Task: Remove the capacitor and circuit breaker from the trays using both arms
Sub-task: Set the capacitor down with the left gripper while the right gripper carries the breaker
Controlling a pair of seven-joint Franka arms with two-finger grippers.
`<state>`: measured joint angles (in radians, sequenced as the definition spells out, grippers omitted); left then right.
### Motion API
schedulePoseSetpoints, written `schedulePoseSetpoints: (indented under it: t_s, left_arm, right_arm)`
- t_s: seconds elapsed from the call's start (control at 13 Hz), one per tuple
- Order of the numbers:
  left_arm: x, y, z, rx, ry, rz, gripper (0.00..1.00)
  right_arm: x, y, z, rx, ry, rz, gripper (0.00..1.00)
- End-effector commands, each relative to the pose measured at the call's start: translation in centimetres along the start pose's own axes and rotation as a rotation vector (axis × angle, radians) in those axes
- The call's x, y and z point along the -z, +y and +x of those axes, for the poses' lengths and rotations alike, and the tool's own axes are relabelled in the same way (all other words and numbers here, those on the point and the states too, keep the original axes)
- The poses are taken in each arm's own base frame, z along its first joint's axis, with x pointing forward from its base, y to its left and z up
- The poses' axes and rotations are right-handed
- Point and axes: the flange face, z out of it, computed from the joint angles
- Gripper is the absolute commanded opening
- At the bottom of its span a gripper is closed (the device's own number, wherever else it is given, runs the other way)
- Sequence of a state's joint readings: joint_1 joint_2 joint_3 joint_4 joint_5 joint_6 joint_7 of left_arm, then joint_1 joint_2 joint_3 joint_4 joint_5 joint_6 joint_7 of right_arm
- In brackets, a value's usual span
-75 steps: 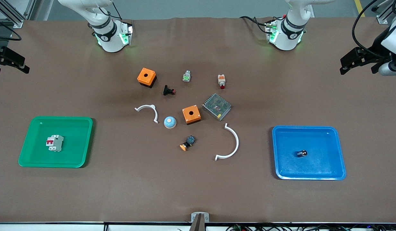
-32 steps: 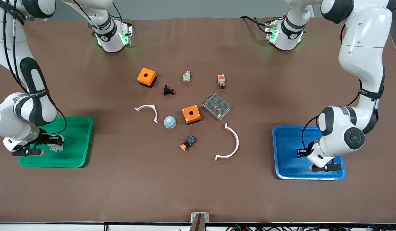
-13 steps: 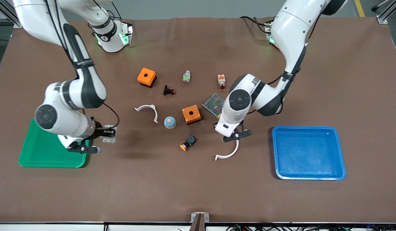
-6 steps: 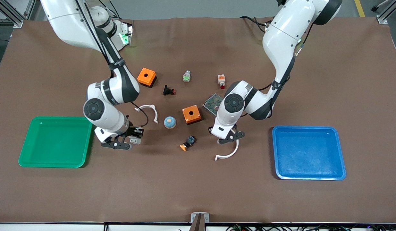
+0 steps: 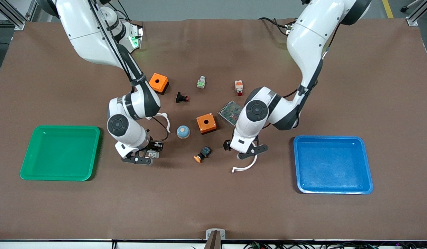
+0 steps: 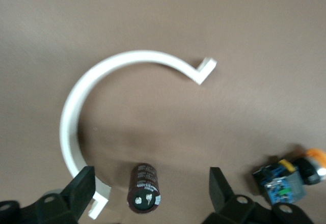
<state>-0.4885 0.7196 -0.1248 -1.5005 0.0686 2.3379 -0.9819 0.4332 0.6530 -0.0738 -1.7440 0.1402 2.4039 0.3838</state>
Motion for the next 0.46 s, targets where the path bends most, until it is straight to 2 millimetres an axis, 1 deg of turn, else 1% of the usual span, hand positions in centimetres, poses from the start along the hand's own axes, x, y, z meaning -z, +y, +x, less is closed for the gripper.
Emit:
schedulePoseSetpoints:
  t_s: [0.0, 0.08, 0.15, 0.23, 0.31, 0.38]
  left_arm:
    - [8.0, -1.5, 3.8, -0.012, 0.016, 0.06, 1.0]
    - [11.1, -2.5, 4.9, -0.043, 0.021, 0.063, 1.0]
    - [13.6, -4.2, 6.2, -0.077, 0.02, 0.076, 1.0]
    - [15.8, -5.7, 7.2, -0.113, 0.014, 0.09, 1.0]
    - [17.4, -6.9, 7.8, -0.167, 0.004, 0.106, 1.0]
    - [19.2, -8.8, 9.1, -0.221, 0.001, 0.113, 1.0]
  right_arm:
    - [0.2, -1.2, 0.6, -0.007, 0.016, 0.002, 0.01]
    - [0.3, -1.2, 0.7, -0.008, 0.017, 0.003, 0.11]
    - [0.4, -0.6, 1.1, -0.018, 0.019, 0.003, 0.75]
    - [0.3, -0.6, 1.1, -0.016, 0.017, 0.001, 1.0]
    - [0.5, -0.3, 1.4, -0.016, 0.016, 0.0, 1.0]
    - [1.2, -0.2, 1.9, -0.016, 0.023, 0.003, 1.0]
